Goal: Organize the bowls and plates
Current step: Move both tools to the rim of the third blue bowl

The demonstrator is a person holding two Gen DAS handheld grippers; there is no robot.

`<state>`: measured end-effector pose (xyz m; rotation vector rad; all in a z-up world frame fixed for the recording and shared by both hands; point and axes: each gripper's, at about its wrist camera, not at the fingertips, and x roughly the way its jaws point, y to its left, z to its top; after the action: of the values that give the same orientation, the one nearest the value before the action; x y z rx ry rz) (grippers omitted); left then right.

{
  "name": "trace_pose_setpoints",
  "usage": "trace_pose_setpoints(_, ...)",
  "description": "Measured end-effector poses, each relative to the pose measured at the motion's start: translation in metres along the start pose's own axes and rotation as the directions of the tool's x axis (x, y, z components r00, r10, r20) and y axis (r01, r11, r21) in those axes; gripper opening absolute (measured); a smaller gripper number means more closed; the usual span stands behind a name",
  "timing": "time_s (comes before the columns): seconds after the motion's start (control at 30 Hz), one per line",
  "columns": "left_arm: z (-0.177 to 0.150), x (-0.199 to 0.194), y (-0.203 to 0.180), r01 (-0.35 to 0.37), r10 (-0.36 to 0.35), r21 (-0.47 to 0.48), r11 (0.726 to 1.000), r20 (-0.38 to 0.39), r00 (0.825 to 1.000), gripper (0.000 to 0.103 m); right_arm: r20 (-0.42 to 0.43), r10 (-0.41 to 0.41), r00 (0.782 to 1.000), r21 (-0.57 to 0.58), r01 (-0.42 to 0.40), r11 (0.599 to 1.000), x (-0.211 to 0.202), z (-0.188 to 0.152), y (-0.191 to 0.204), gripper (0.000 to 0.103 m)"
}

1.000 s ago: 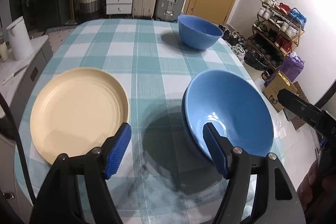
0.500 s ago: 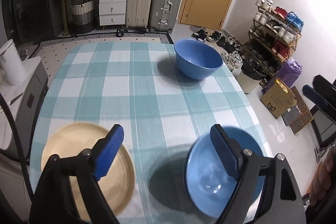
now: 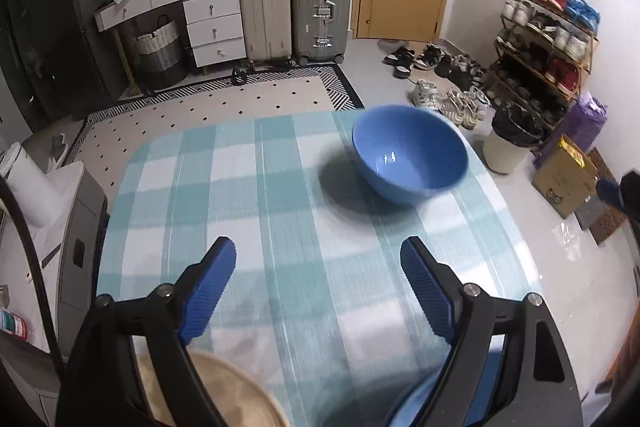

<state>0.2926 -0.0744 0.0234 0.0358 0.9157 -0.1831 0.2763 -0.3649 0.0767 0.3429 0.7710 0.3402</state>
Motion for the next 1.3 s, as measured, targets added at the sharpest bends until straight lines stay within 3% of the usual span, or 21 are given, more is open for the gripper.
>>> trace_pose_setpoints(0.23, 0.042, 0.045, -0.007, 0.017, -0.018, -0.020, 1.000, -0.058, 0.998, 0.085, -0.068, -0.006, 0.998, 0.092, 0.012, 0.996, 0.039, 0.043, -0.039, 0.088)
trace_pose_setpoints(0.43, 0.061, 0.093, -0.015, -0.026, 0.024, -0.015, 1.000, -0.115, 0.993, 0.085, -0.135, -0.063, 0.989, 0.083, 0.074, 0.994, 0.075, 0.064, -0.062, 0.088)
trace_pose_setpoints(0.6, 0.070, 0.128, -0.023, -0.026, 0.023, -0.016, 1.000, -0.173, 0.985, 0.085, -0.213, -0.131, 0.968, 0.082, 0.151, 0.985, 0.119, 0.073, -0.089, 0.088)
trace_pose_setpoints(0.83, 0.079, 0.162, -0.025, 0.004, -0.015, -0.053, 0.999, -0.214, 0.977, 0.085, -0.310, -0.144, 0.940, 0.089, 0.180, 0.980, 0.178, 0.068, -0.112, 0.086)
trace_pose_setpoints(0.97, 0.082, 0.176, -0.028, 0.003, -0.016, -0.058, 0.998, -0.229, 0.973, 0.085, -0.343, -0.114, 0.932, 0.125, 0.165, 0.978, 0.206, 0.067, -0.124, 0.082)
trace_pose_setpoints(1.03, 0.083, 0.182, -0.029, 0.005, -0.019, -0.058, 0.998, -0.237, 0.971, 0.085, -0.357, -0.083, 0.930, 0.146, 0.143, 0.979, 0.215, 0.066, -0.129, 0.076)
trace_pose_setpoints(1.13, 0.082, 0.191, -0.030, 0.021, -0.036, -0.063, 0.998, -0.252, 0.967, 0.085, -0.370, -0.102, 0.923, 0.153, 0.169, 0.974, 0.227, 0.066, -0.137, 0.074)
trace_pose_setpoints(1.3, 0.079, 0.204, -0.033, 0.033, -0.048, -0.060, 0.998, -0.263, 0.964, 0.083, -0.370, -0.128, 0.920, 0.148, 0.195, 0.970, 0.239, 0.065, -0.146, 0.063)
